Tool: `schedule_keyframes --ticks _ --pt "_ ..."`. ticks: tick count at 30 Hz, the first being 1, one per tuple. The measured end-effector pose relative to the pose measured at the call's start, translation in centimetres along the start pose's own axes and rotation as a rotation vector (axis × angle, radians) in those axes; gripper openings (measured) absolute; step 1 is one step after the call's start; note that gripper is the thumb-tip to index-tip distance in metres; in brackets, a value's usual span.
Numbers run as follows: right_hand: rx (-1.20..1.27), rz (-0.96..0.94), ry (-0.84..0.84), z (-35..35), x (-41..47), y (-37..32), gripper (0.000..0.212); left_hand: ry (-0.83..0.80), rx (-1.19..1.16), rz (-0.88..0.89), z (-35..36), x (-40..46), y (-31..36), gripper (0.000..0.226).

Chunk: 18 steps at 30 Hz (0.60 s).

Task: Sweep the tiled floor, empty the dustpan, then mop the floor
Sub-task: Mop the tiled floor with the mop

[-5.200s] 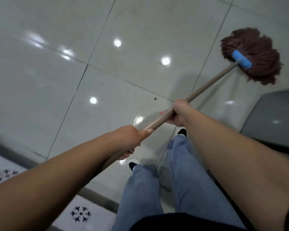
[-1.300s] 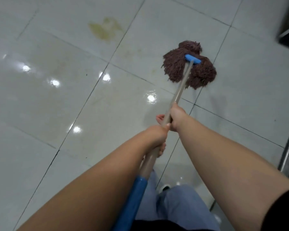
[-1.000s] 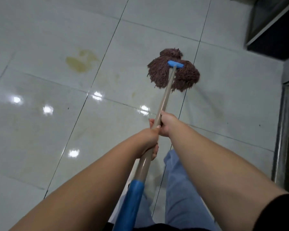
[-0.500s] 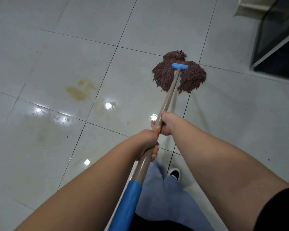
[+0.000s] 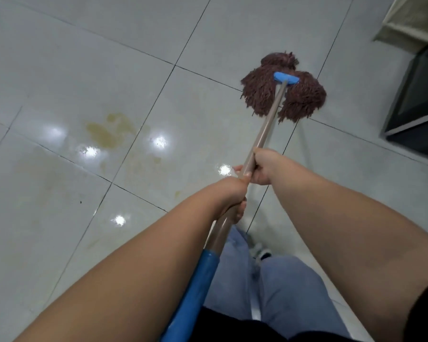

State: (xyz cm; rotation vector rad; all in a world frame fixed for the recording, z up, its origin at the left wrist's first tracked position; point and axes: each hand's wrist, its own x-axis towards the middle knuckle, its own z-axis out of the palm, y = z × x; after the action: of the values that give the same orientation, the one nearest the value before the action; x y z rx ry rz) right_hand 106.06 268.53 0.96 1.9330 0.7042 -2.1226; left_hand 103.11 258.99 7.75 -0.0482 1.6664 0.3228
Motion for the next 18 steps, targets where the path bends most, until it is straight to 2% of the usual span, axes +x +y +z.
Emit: schedule_keyframes --ticks 8,13,18 --pt "-0.173 -0.118 0.022 -4.2 3.3 -1.9 0.041 -0.019 -0.160 -0.014 3.8 1.1 -0.4 0.054" --pt "-0.325 -0.078 0.134 -4.8 4.9 1.8 0.046 -0.112 -0.316 -0.002 6.9 0.5 -4.5 0.052" --pt "-0.446 -0.085 0.115 -3.9 3.3 6.8 0.036 -0.114 -0.440 -0.060 8.2 -2.0 -10.3 0.051"
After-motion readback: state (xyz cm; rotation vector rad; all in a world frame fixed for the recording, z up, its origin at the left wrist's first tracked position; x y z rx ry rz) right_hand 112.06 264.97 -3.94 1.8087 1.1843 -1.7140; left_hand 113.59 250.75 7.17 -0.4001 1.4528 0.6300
